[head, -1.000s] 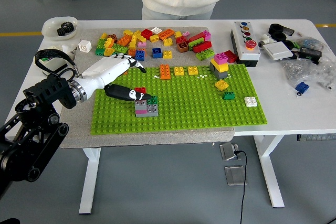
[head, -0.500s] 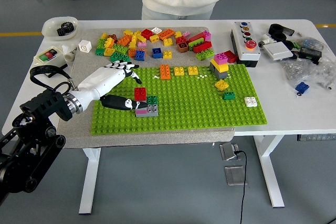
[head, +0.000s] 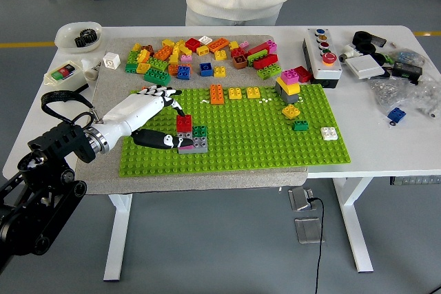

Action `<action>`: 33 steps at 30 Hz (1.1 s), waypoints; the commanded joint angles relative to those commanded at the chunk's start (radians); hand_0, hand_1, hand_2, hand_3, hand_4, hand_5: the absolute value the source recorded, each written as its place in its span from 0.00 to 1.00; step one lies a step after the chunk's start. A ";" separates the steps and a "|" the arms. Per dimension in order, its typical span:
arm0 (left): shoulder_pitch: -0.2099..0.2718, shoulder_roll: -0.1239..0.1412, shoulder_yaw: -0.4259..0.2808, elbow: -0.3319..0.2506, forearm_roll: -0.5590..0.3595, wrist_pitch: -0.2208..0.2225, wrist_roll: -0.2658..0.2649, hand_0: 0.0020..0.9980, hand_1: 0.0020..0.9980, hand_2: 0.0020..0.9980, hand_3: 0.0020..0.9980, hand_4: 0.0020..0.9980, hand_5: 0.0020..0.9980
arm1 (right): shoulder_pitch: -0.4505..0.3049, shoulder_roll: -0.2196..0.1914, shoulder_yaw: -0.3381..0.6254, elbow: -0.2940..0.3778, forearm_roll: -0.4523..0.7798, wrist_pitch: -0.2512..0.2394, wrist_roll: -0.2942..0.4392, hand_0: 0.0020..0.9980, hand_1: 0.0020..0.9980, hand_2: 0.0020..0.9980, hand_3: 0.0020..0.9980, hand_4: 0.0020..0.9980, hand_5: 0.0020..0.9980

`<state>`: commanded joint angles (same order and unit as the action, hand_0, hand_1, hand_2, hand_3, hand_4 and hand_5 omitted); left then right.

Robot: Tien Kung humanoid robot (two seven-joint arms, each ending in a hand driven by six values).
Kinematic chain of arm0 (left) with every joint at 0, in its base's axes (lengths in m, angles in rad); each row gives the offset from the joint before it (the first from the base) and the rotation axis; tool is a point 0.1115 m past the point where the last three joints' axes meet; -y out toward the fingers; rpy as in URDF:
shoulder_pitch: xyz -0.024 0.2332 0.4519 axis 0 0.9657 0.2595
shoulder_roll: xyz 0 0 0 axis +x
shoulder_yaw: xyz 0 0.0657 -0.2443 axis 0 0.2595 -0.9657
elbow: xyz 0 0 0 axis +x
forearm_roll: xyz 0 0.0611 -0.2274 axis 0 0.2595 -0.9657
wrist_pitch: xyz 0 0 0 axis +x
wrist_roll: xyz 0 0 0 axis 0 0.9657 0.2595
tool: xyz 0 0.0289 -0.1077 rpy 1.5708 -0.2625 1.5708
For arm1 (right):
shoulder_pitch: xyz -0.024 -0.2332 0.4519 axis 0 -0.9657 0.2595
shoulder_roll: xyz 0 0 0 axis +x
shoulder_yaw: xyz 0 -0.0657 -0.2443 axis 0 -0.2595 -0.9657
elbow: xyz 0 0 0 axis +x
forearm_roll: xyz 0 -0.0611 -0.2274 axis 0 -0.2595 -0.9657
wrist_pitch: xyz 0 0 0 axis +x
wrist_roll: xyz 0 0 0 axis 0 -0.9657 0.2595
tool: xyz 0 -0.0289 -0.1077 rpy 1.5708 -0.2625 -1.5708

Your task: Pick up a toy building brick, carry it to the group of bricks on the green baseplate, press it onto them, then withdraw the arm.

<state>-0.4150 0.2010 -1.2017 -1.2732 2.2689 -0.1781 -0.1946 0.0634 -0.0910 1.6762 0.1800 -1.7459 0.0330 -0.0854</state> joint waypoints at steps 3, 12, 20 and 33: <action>0.002 -0.002 0.003 0.002 0.000 0.000 0.001 1.00 1.00 1.00 0.64 1.00 0.79 | 0.000 0.000 0.000 0.000 0.000 -0.001 0.001 0.74 0.64 0.68 0.63 0.85 0.56; -0.006 -0.006 0.006 0.006 0.000 -0.002 0.004 1.00 1.00 1.00 0.64 1.00 0.79 | 0.001 0.000 0.002 0.000 -0.001 0.000 0.000 0.75 0.64 0.68 0.63 0.85 0.56; -0.006 -0.009 0.012 0.017 0.000 -0.008 0.006 1.00 1.00 1.00 0.64 1.00 0.79 | 0.003 0.000 0.003 0.000 0.001 -0.001 0.001 0.75 0.64 0.68 0.63 0.85 0.56; -0.017 -0.017 0.017 0.041 0.000 -0.005 0.008 1.00 1.00 0.99 0.64 1.00 0.79 | 0.003 0.000 0.004 0.000 0.001 -0.001 0.001 0.74 0.64 0.68 0.63 0.85 0.57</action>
<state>-0.4315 0.1843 -1.1846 -1.2322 2.2689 -0.1836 -0.1867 0.0662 -0.0910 1.6801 0.1800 -1.7451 0.0319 -0.0846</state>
